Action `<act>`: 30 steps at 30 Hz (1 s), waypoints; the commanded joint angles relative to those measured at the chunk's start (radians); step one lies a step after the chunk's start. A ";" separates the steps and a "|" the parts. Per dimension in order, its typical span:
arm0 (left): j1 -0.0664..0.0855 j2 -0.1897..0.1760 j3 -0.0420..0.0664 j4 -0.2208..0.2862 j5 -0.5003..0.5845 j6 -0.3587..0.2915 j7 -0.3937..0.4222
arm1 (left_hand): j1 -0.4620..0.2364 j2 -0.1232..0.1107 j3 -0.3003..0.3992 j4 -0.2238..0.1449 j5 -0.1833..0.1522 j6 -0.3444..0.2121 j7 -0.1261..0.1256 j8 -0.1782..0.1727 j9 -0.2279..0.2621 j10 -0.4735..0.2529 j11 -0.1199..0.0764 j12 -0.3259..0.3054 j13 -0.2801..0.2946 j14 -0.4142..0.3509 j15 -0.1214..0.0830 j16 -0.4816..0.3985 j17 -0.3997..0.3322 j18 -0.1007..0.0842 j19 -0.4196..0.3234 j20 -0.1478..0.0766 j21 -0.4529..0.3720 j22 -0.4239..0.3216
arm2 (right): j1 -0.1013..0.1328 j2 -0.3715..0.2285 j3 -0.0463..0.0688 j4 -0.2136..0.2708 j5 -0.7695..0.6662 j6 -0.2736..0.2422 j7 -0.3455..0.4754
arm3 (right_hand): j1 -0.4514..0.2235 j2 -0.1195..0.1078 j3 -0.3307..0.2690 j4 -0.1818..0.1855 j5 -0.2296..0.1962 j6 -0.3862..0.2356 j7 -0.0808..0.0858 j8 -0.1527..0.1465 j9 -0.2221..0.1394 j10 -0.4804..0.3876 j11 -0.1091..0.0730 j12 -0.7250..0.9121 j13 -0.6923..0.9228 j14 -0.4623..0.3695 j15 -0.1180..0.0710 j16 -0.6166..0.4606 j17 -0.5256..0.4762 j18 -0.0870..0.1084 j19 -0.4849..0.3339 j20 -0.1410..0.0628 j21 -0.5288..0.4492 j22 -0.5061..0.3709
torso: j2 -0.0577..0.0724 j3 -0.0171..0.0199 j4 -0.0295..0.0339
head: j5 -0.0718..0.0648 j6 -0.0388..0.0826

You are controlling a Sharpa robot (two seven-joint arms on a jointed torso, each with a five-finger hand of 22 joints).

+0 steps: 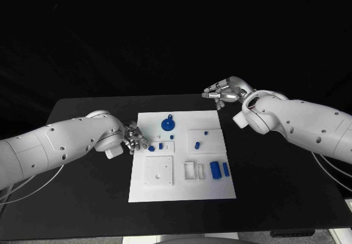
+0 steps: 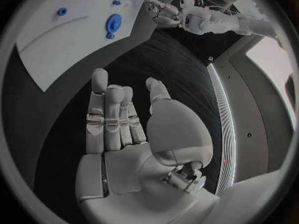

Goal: Assemble the parts on the task board

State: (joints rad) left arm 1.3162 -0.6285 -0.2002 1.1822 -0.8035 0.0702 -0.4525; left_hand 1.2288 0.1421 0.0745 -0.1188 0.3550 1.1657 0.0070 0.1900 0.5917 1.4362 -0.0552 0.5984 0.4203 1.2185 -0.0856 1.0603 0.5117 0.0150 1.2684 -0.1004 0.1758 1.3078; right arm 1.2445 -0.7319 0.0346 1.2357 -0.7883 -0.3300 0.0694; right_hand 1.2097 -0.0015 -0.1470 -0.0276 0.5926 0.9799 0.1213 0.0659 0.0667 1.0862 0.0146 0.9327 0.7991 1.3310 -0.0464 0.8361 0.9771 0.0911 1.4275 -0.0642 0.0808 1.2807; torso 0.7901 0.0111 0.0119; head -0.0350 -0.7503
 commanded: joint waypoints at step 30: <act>0.000 -0.107 -0.001 0.249 -0.509 -0.387 0.060 | 0.004 -0.255 -0.102 0.190 -0.273 -0.012 0.028 -0.007 -0.204 -0.037 0.022 -0.128 -0.072 -0.017 0.024 -0.139 -0.058 -0.009 -0.003 0.019 -0.107 -0.099 | -0.005 -0.013 0.000 0.004 0.000 0.008 0.006 | -0.007 0.000 0.004 0.004 0.004 -0.007 0.002 -0.003 -0.001 -0.003 0.004 0.002 0.000 -0.004 0.001 0.003 -0.001 -0.002 0.000 0.001 -0.006 0.000 | 0.000 -0.0001 0.0013 | 0.005 0.007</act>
State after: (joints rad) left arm 1.3161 -0.7361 -0.2011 1.4245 -1.2152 -0.2383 -0.4113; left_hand 1.2345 -0.1087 -0.0268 0.0700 0.0771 1.1505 0.0373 0.1783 0.3876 1.3932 -0.0337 0.4752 0.3484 1.1968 -0.0638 0.9239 0.4540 0.0149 1.2649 -0.0855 0.0711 1.2086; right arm 1.2401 -0.7446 0.0346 1.2378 -0.7877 -0.3303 0.0694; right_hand 1.2097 -0.0015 -0.1470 -0.0276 0.5926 0.9780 0.1232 0.0659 0.0667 1.0862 0.0146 0.9327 0.7991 1.3310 -0.0464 0.8361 0.9771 0.0910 1.4275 -0.0641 0.0808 1.2807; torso 0.7900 0.0105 0.0126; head -0.0307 -0.7430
